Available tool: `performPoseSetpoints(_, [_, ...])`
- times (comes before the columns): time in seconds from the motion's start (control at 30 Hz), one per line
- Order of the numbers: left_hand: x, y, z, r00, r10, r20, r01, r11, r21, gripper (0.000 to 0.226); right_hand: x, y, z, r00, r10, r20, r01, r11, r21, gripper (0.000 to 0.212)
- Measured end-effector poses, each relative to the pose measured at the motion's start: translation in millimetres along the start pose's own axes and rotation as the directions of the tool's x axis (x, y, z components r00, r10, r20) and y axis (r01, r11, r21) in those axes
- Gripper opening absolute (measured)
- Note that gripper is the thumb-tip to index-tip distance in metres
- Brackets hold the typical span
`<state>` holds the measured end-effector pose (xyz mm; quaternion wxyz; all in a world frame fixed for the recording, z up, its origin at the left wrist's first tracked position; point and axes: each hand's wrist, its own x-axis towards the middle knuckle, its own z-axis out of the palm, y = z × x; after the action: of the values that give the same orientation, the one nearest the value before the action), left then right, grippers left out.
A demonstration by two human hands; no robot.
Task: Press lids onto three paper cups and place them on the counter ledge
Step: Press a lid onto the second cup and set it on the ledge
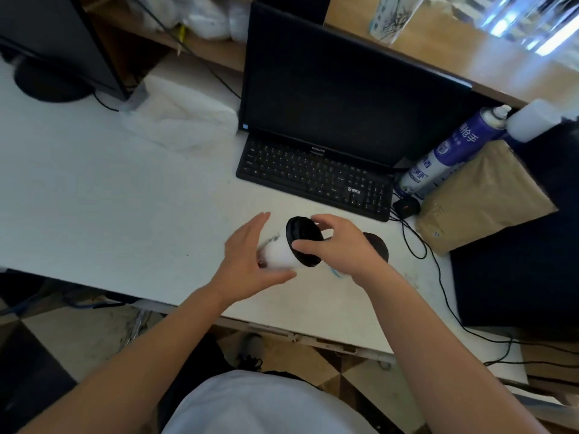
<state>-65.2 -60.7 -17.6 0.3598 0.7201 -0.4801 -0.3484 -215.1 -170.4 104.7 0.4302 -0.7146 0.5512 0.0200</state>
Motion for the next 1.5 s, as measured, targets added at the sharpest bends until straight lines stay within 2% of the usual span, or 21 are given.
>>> performPoseSetpoints(0.1, [3, 33, -6, 0.996, 0.087, -0.028, -0.084, 0.993, 0.079, 0.095, -4, 0, 6, 0.998, 0.017, 0.055, -0.028, 0.98, 0.199, 0.087])
performPoseSetpoints(0.2, [-1, 46, -9, 0.998, 0.063, 0.028, -0.067, 0.987, 0.143, 0.083, -8, 5, 7, 0.996, 0.002, 0.087, -0.025, 0.964, 0.266, 0.086])
performPoseSetpoints(0.3, [-9, 48, -10, 0.997, 0.076, 0.003, -0.074, 0.968, 0.238, 0.08, -14, 12, 7, 0.993, -0.029, 0.115, -0.005, 0.959, 0.284, 0.066])
performPoseSetpoints(0.43, [-17, 56, -7, 0.973, 0.2, -0.117, -0.126, 0.881, 0.456, 0.075, -22, 15, 14, 0.996, -0.064, 0.064, 0.035, 0.925, 0.377, 0.035])
performPoseSetpoints(0.5, [-19, 60, -5, 0.964, 0.229, -0.133, -0.126, 0.839, 0.53, 0.076, -25, 12, 20, 0.998, -0.06, 0.013, 0.05, 0.917, 0.397, 0.031])
performPoseSetpoints(0.57, [-21, 64, -2, 0.965, 0.219, -0.142, -0.107, 0.828, 0.551, 0.076, -26, 10, 25, 0.995, -0.085, -0.053, 0.098, 0.941, 0.323, 0.036])
performPoseSetpoints(0.67, [-24, 73, 0, 0.975, 0.162, -0.153, -0.065, 0.862, 0.502, 0.079, -26, 10, 31, 0.984, -0.136, -0.112, 0.158, 0.961, 0.226, 0.044])
performPoseSetpoints(0.83, [-26, 85, -4, 0.994, 0.076, -0.081, -0.039, 0.921, 0.389, 0.081, -24, 19, 26, 0.957, -0.225, -0.183, 0.248, 0.961, 0.118, 0.045])
performPoseSetpoints(1.0, [-28, 92, -6, 0.999, 0.02, -0.028, -0.014, 0.976, 0.218, 0.08, -21, 19, 16, 0.942, -0.311, -0.128, 0.32, 0.946, 0.057, 0.041])
performPoseSetpoints(1.33, [-23, 103, -14, 0.999, -0.039, 0.001, 0.038, 0.998, 0.049, 0.064, -19, 14, -4, 0.867, -0.491, -0.089, 0.489, 0.871, -0.044, 0.033])
performPoseSetpoints(1.5, [-21, 109, -17, 0.999, -0.026, 0.024, 0.027, 0.999, -0.046, 0.061, -20, 10, -17, 0.844, -0.533, -0.053, 0.53, 0.846, -0.066, 0.045])
